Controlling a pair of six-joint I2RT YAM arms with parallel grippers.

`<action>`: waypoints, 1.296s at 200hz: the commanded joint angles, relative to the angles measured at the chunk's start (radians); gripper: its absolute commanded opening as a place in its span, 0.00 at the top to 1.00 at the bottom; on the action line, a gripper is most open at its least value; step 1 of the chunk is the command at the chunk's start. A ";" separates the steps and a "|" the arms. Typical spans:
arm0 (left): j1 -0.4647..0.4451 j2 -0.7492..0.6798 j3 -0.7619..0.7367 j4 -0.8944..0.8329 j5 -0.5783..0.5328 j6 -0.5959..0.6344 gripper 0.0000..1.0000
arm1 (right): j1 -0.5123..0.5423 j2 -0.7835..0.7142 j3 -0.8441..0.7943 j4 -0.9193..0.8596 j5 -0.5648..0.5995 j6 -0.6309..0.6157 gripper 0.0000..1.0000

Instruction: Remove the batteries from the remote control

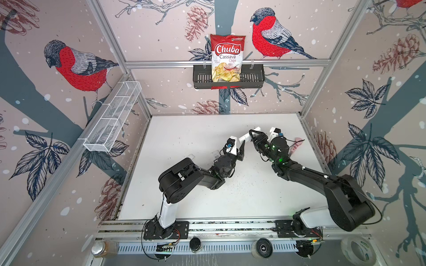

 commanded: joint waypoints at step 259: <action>0.032 -0.010 -0.049 0.035 0.151 -0.054 0.72 | -0.051 0.099 0.073 0.049 -0.141 0.017 0.68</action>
